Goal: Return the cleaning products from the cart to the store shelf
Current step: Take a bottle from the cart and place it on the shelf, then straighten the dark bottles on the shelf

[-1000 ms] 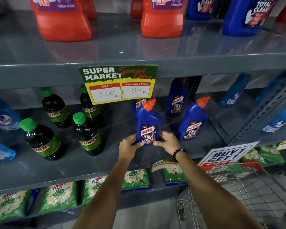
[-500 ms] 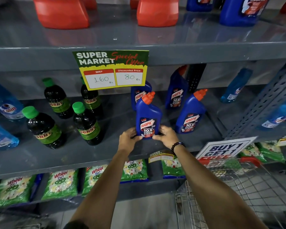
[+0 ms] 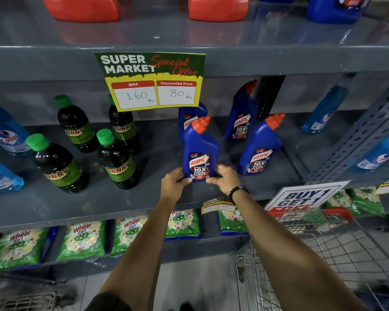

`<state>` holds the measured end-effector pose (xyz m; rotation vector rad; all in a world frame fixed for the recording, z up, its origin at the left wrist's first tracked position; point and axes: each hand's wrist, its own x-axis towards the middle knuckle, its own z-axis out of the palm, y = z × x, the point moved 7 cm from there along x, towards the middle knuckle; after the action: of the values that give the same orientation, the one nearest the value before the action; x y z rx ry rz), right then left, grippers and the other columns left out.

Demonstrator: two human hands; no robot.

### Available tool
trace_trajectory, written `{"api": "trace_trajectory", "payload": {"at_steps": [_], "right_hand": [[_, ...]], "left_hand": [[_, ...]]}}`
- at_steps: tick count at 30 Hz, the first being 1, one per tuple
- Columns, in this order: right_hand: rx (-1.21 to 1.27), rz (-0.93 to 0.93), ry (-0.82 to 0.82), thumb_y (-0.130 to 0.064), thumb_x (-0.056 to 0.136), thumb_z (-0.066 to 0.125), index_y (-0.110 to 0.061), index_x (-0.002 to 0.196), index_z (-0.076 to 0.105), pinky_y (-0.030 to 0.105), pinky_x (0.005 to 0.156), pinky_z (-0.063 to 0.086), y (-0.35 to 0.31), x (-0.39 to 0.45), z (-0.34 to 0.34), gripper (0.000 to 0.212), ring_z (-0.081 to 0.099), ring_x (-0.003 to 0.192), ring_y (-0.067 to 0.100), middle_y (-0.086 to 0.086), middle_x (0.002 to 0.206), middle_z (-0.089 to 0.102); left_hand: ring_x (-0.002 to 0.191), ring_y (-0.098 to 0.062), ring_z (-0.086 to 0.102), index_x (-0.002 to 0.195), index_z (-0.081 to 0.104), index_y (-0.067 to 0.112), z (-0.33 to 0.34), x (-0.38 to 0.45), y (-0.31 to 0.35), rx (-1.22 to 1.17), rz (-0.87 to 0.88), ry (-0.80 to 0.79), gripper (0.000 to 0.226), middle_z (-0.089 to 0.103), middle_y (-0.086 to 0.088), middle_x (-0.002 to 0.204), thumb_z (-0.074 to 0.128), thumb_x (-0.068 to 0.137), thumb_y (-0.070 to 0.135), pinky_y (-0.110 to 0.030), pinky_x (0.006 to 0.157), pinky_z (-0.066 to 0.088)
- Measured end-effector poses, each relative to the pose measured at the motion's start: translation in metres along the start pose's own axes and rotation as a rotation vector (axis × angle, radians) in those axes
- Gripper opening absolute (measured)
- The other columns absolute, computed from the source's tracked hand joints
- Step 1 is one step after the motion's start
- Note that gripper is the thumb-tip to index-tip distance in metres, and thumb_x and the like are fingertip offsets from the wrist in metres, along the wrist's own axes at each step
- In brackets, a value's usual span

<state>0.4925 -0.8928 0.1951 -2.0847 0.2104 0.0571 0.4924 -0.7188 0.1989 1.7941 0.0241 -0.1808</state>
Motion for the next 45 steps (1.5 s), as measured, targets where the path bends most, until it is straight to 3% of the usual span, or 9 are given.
{"api": "trace_trajectory", "payload": {"at_steps": [7,12,19,25,30,34,38,41,45], "right_hand": [[0.014,0.022,-0.019,-0.005,0.070,0.074,-0.005,0.123,0.052,0.027,0.091,0.039,0.000,0.001,0.001,0.057,0.055,0.112,0.019,0.013,0.127,0.060],[-0.001,0.036,-0.034,-0.005,0.071,0.074,-0.005,0.122,0.053,0.027,0.090,0.040,0.000,0.001,0.001,0.055,0.055,0.106,0.015,0.013,0.126,0.061],[0.055,0.049,-0.052,-0.001,0.070,0.073,-0.006,0.119,0.055,0.033,0.095,0.043,0.001,0.000,0.001,0.052,0.057,0.112,0.022,0.012,0.123,0.063],[-0.005,0.074,-0.047,0.004,0.070,0.071,-0.008,0.126,0.049,0.038,0.102,0.041,-0.001,-0.004,0.002,0.061,0.052,0.121,0.025,0.011,0.130,0.057],[-0.171,0.147,0.166,-0.006,0.074,0.071,-0.010,0.132,0.043,0.038,0.100,0.042,-0.001,-0.025,0.000,0.065,0.051,0.121,0.030,0.014,0.133,0.055],[-0.310,0.262,0.283,-0.013,0.071,0.074,-0.006,0.130,0.042,0.042,0.093,0.047,-0.014,-0.052,0.004,0.068,0.054,0.117,0.036,0.020,0.130,0.056],[-0.365,0.332,0.403,-0.018,0.071,0.074,-0.004,0.117,0.053,0.044,0.084,0.050,-0.040,-0.088,0.038,0.052,0.059,0.108,0.038,0.022,0.118,0.063],[-0.390,0.302,0.397,-0.024,0.076,0.070,-0.003,0.110,0.059,0.043,0.083,0.050,-0.062,-0.106,0.081,0.042,0.060,0.106,0.038,0.023,0.113,0.066],[-0.362,0.155,0.263,-0.024,0.081,0.065,-0.006,0.124,0.053,0.042,0.092,0.046,-0.096,-0.103,0.140,0.048,0.055,0.115,0.036,0.022,0.123,0.061]], "left_hand": [[0.102,-0.016,0.058,0.122,0.053,-0.002,-0.001,0.000,0.000,-0.001,-0.004,0.000,0.046,0.063,-0.019,0.122,0.065,0.078,-0.002,-0.029,0.092,0.047],[0.107,-0.022,0.059,0.121,0.053,-0.002,-0.001,0.002,-0.002,-0.010,-0.006,-0.001,0.047,0.062,-0.020,0.122,0.066,0.077,-0.003,-0.035,0.095,0.048],[0.112,-0.028,0.059,0.122,0.051,-0.004,-0.001,0.001,-0.003,-0.017,-0.013,-0.004,0.048,0.061,-0.023,0.123,0.066,0.076,-0.005,-0.035,0.096,0.047],[0.124,-0.024,0.050,0.133,0.040,0.002,-0.009,-0.005,-0.005,0.010,-0.048,0.003,0.065,0.052,-0.018,0.135,0.065,0.074,-0.010,-0.036,0.104,0.041],[0.120,-0.029,0.053,0.132,0.046,0.018,-0.038,-0.026,-0.015,0.454,0.064,-0.004,0.057,0.057,-0.012,0.132,0.066,0.079,0.015,-0.036,0.100,0.044],[0.118,-0.029,0.053,0.128,0.049,0.019,-0.072,-0.046,-0.026,0.618,0.125,-0.037,0.045,0.055,-0.010,0.133,0.058,0.085,0.027,-0.038,0.098,0.045],[0.116,-0.029,0.054,0.123,0.052,0.016,-0.114,-0.068,-0.036,0.685,0.182,-0.059,0.038,0.057,-0.009,0.130,0.053,0.087,0.030,-0.040,0.095,0.046],[0.109,-0.033,0.058,0.120,0.054,0.014,-0.154,-0.077,-0.043,0.668,0.178,-0.020,0.035,0.063,-0.012,0.121,0.054,0.087,0.028,-0.042,0.088,0.049],[0.106,-0.036,0.059,0.121,0.053,0.014,-0.202,-0.073,-0.049,0.625,0.116,0.034,0.036,0.066,-0.016,0.116,0.055,0.087,0.025,-0.042,0.086,0.049]]}}
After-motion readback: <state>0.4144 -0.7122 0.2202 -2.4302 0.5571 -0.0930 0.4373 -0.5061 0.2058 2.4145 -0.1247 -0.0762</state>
